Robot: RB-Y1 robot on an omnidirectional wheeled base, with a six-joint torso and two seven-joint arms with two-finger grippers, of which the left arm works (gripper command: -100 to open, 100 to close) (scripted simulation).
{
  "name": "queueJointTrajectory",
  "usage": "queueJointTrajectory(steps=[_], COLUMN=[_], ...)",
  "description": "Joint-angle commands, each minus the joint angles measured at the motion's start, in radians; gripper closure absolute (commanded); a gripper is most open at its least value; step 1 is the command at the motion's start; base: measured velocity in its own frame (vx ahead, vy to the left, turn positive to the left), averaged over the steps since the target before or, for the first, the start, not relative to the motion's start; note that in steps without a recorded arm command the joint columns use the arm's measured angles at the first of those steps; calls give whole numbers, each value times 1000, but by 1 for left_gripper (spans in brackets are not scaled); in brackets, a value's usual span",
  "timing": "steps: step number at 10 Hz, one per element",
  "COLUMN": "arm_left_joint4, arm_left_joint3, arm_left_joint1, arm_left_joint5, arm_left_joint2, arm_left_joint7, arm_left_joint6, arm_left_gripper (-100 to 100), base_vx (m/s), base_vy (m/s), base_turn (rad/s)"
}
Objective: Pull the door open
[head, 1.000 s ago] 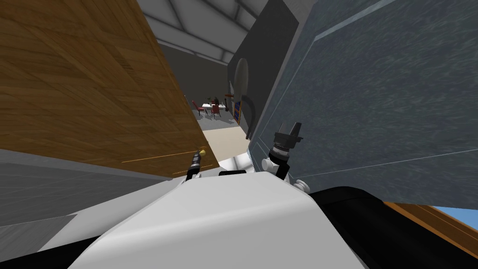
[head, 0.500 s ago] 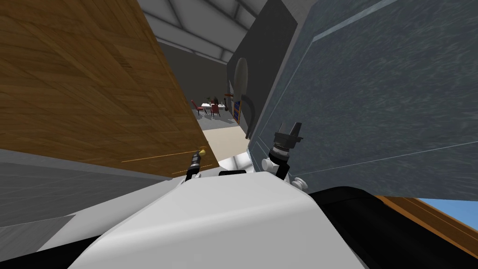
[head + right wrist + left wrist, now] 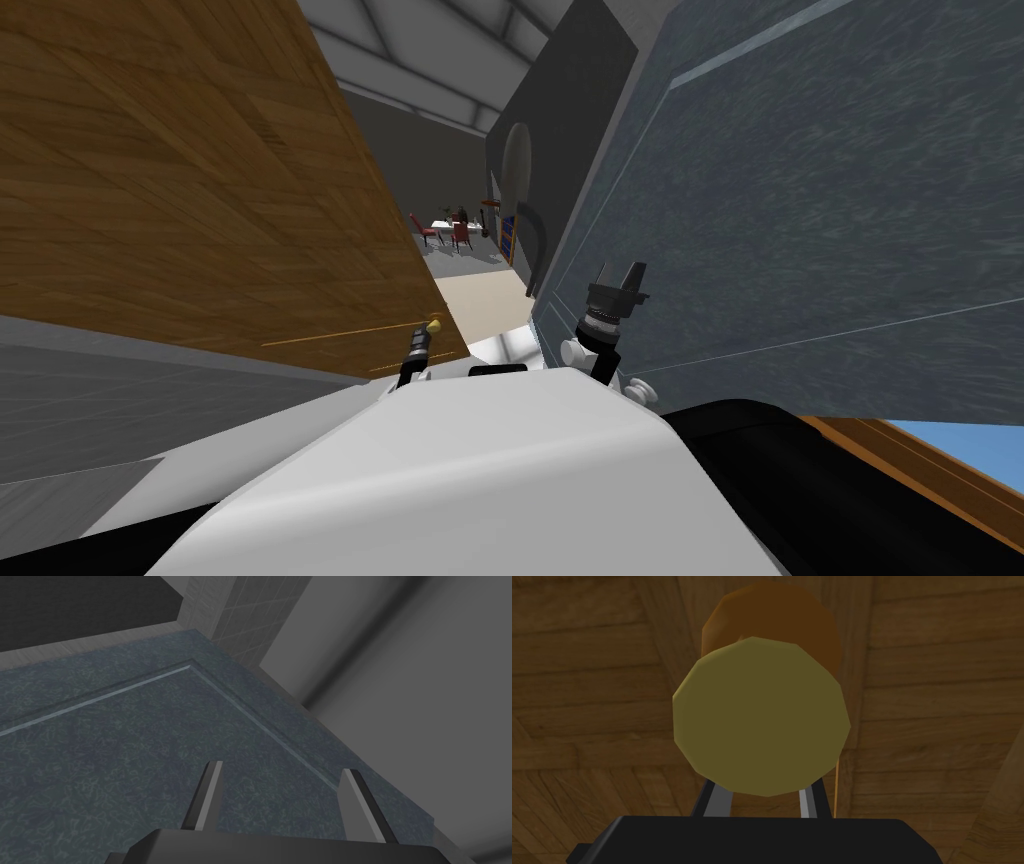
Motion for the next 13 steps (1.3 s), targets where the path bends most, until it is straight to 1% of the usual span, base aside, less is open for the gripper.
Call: queueJointTrajectory(steps=[1, 8, 9, 12, 13], arm_left_joint4=[1, 1, -7, -13, -13], arm_left_joint3=[-28, -28, -22, -48, -48], arm_left_joint1=[-7, -7, 9, 8, 8], arm_left_joint5=[-9, -9, 19, 44, 44], arm_left_joint2=[-29, -29, -1, -3, -3], arm_left_joint7=[8, 8, 45, 91, 91], arm_left_joint6=[-10, -10, -6, -4, -4], arm_left_gripper=[100, 100, 100, 100, 100], base_vx=[-9, -1, -74, -97, -56], base_vy=[4, -1, 12, 10, -7], base_turn=[-19, 2, 32, 0, -19])
